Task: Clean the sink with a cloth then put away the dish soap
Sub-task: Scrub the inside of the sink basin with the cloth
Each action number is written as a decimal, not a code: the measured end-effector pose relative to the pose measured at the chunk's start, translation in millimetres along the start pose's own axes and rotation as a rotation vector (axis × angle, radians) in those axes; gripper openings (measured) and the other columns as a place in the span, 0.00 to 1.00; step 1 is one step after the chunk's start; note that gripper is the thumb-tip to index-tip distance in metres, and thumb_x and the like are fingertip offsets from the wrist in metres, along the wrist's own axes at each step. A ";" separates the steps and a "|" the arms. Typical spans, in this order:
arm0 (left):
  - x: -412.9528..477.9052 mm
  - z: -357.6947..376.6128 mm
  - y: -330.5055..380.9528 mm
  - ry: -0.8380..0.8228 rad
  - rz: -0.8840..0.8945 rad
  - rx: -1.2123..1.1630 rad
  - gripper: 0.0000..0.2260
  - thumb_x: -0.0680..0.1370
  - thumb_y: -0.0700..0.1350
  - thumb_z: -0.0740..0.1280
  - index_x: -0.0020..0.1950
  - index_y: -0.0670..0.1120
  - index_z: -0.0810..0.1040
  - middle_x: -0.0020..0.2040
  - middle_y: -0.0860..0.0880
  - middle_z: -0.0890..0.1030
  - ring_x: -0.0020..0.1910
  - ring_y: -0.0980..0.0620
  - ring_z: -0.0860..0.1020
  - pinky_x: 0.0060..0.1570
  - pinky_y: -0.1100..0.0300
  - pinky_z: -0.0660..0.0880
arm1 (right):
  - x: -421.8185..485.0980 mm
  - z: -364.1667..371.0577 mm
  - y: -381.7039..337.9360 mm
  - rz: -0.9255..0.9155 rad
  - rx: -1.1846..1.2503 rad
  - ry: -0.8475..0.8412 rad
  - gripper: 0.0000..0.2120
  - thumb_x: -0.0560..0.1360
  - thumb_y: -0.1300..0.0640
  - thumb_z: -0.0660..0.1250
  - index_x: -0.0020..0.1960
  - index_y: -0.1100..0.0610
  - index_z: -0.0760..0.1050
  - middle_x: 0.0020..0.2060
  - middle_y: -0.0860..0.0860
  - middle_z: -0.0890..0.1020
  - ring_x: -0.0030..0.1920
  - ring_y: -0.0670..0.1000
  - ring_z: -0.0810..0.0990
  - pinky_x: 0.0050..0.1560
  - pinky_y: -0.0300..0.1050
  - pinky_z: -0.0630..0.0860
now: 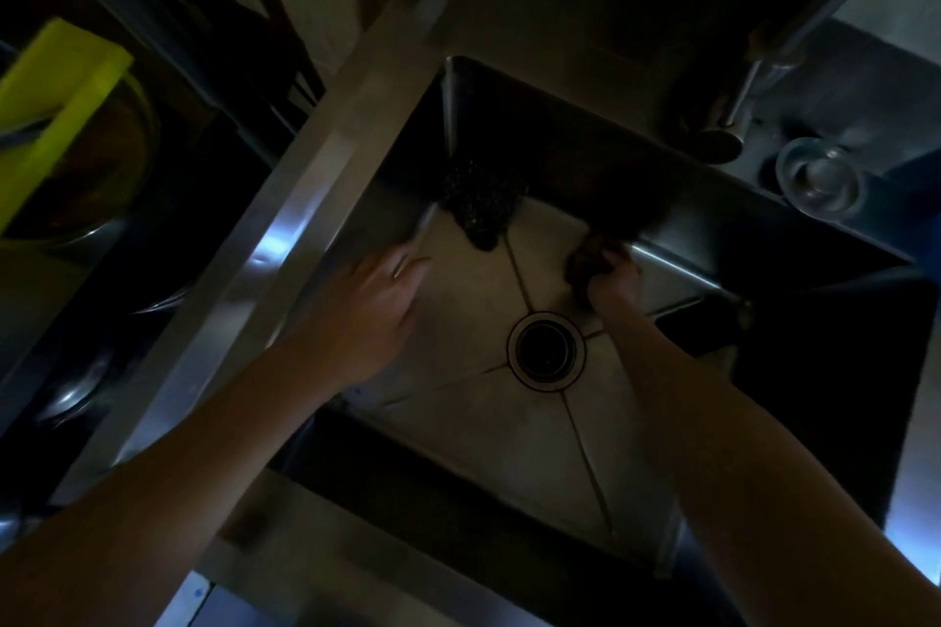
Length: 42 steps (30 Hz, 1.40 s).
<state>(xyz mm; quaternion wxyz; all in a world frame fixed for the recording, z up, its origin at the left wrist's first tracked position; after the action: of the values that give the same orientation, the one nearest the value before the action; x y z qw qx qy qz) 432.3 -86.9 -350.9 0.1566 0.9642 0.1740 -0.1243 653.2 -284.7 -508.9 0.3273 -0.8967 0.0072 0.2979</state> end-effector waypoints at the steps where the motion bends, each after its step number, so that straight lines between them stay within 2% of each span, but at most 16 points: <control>1: -0.1 0.4 -0.1 0.004 0.011 0.013 0.21 0.73 0.42 0.66 0.66 0.45 0.71 0.67 0.42 0.71 0.61 0.40 0.73 0.59 0.45 0.71 | -0.8 13.0 -8.5 -0.047 -0.037 -0.047 0.21 0.76 0.68 0.58 0.68 0.59 0.70 0.58 0.55 0.75 0.46 0.43 0.71 0.42 0.24 0.66; 3: 0.1 0.7 -0.3 0.008 0.015 0.012 0.21 0.73 0.41 0.67 0.66 0.45 0.72 0.67 0.42 0.72 0.61 0.39 0.73 0.58 0.46 0.71 | -4.3 40.3 -21.5 -0.175 -0.207 -0.132 0.19 0.77 0.69 0.56 0.64 0.55 0.72 0.50 0.48 0.71 0.38 0.35 0.65 0.38 0.25 0.66; 4: 0.2 0.6 0.0 0.006 0.014 0.009 0.21 0.73 0.41 0.67 0.66 0.45 0.71 0.67 0.42 0.72 0.61 0.39 0.73 0.59 0.45 0.70 | -8.8 54.1 -26.2 -0.254 -0.278 -0.148 0.16 0.77 0.70 0.55 0.58 0.55 0.74 0.46 0.48 0.72 0.34 0.35 0.67 0.36 0.27 0.66; 6: 0.0 -0.1 1.0 0.001 0.022 0.036 0.22 0.74 0.43 0.66 0.67 0.45 0.70 0.68 0.42 0.71 0.62 0.39 0.72 0.62 0.45 0.68 | -22.3 82.8 -28.3 -0.309 -0.248 -0.233 0.11 0.78 0.70 0.55 0.47 0.60 0.74 0.39 0.54 0.77 0.32 0.44 0.76 0.35 0.38 0.72; 7: -0.3 -0.4 1.5 -0.002 0.028 0.047 0.22 0.74 0.43 0.66 0.68 0.46 0.70 0.68 0.43 0.70 0.63 0.40 0.72 0.63 0.46 0.67 | -30.4 93.1 -27.2 -0.352 -0.379 -0.272 0.10 0.77 0.69 0.57 0.51 0.62 0.76 0.45 0.58 0.79 0.43 0.52 0.80 0.45 0.45 0.75; 8: -0.3 0.0 2.5 -0.008 0.032 0.046 0.22 0.74 0.44 0.66 0.68 0.46 0.69 0.69 0.43 0.69 0.64 0.41 0.72 0.63 0.47 0.67 | -38.7 101.9 -28.6 -0.422 -0.460 -0.341 0.14 0.76 0.68 0.58 0.60 0.61 0.76 0.57 0.60 0.77 0.57 0.56 0.76 0.59 0.49 0.72; 9: -0.4 0.5 3.8 -0.012 0.034 0.036 0.22 0.75 0.44 0.65 0.69 0.46 0.68 0.70 0.44 0.68 0.65 0.42 0.71 0.63 0.48 0.67 | -45.0 111.3 -25.3 -0.481 -0.550 -0.396 0.20 0.76 0.67 0.59 0.66 0.59 0.72 0.66 0.58 0.72 0.67 0.57 0.69 0.68 0.50 0.65; 10: -0.5 1.1 5.4 -0.014 0.035 0.026 0.22 0.76 0.44 0.64 0.69 0.46 0.68 0.71 0.44 0.68 0.65 0.42 0.70 0.62 0.49 0.67 | -53.6 117.7 -21.6 -0.533 -0.638 -0.413 0.23 0.76 0.66 0.58 0.70 0.56 0.69 0.71 0.55 0.68 0.70 0.58 0.65 0.71 0.49 0.61; 14: -1.7 3.3 8.9 -0.020 0.030 0.025 0.21 0.77 0.45 0.63 0.70 0.45 0.67 0.71 0.44 0.67 0.68 0.44 0.67 0.63 0.50 0.66 | -96.5 139.6 -6.1 -0.621 -0.831 -0.551 0.23 0.78 0.63 0.57 0.73 0.54 0.63 0.74 0.52 0.62 0.72 0.57 0.61 0.72 0.49 0.59; 18: -6.1 4.8 13.1 -0.019 0.048 0.034 0.21 0.76 0.44 0.64 0.69 0.44 0.69 0.69 0.43 0.68 0.67 0.44 0.68 0.62 0.49 0.66 | -136.0 134.5 3.4 -0.663 -0.839 -0.548 0.19 0.80 0.63 0.54 0.70 0.55 0.68 0.72 0.51 0.65 0.72 0.57 0.59 0.65 0.54 0.71; 27: -5.8 8.3 37.1 -0.034 0.125 0.061 0.21 0.77 0.44 0.63 0.70 0.44 0.67 0.70 0.43 0.67 0.68 0.44 0.67 0.62 0.49 0.65 | -168.2 120.6 31.3 -0.744 -0.945 -0.547 0.16 0.80 0.62 0.55 0.66 0.57 0.71 0.69 0.52 0.70 0.68 0.57 0.64 0.62 0.51 0.71; 31: -1.0 8.4 46.9 -0.039 0.156 0.079 0.21 0.78 0.46 0.61 0.71 0.45 0.66 0.71 0.44 0.66 0.69 0.45 0.66 0.63 0.50 0.65 | -157.1 85.5 64.6 -0.711 -0.926 -0.506 0.16 0.79 0.62 0.56 0.64 0.55 0.73 0.68 0.50 0.71 0.66 0.56 0.67 0.60 0.49 0.71; 35: 2.5 10.3 57.2 -0.048 0.175 0.085 0.21 0.79 0.47 0.60 0.72 0.46 0.64 0.72 0.45 0.65 0.70 0.46 0.65 0.64 0.51 0.64 | -138.1 48.8 100.6 -0.547 -0.903 -0.507 0.17 0.78 0.60 0.58 0.65 0.54 0.73 0.69 0.50 0.70 0.69 0.56 0.65 0.67 0.48 0.67; 38: 5.1 10.0 63.9 -0.046 0.196 0.083 0.21 0.79 0.46 0.60 0.72 0.45 0.64 0.72 0.44 0.65 0.70 0.45 0.65 0.65 0.51 0.64 | -122.7 20.6 127.3 -0.442 -0.868 -0.418 0.18 0.78 0.57 0.58 0.67 0.54 0.72 0.71 0.51 0.69 0.71 0.54 0.65 0.71 0.44 0.61; 40: 6.4 8.9 65.4 -0.040 0.196 0.081 0.21 0.79 0.46 0.61 0.72 0.45 0.65 0.72 0.44 0.66 0.69 0.45 0.66 0.64 0.50 0.65 | -109.9 0.0 136.2 -0.327 -0.644 -0.322 0.16 0.77 0.60 0.60 0.63 0.57 0.75 0.66 0.56 0.73 0.67 0.56 0.70 0.68 0.45 0.65; 42: 6.9 8.5 64.8 -0.034 0.193 0.085 0.21 0.78 0.46 0.62 0.71 0.45 0.66 0.71 0.43 0.66 0.69 0.44 0.67 0.64 0.50 0.66 | -99.7 -25.4 136.6 -0.164 -0.378 -0.118 0.09 0.77 0.63 0.60 0.55 0.59 0.76 0.56 0.61 0.77 0.57 0.60 0.75 0.60 0.51 0.72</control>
<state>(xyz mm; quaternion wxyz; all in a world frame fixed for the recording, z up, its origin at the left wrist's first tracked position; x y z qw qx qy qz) 461.2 -145.5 -344.0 0.1297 0.9801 0.0721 -0.1322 556.3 -425.2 -519.4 0.1762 -0.9208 -0.1410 0.3181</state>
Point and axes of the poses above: each hand's wrist, its own x-axis towards the middle knuckle, its own z-axis out of the palm, y = z × x, the point moved 6 cm from there along x, towards the middle knuckle
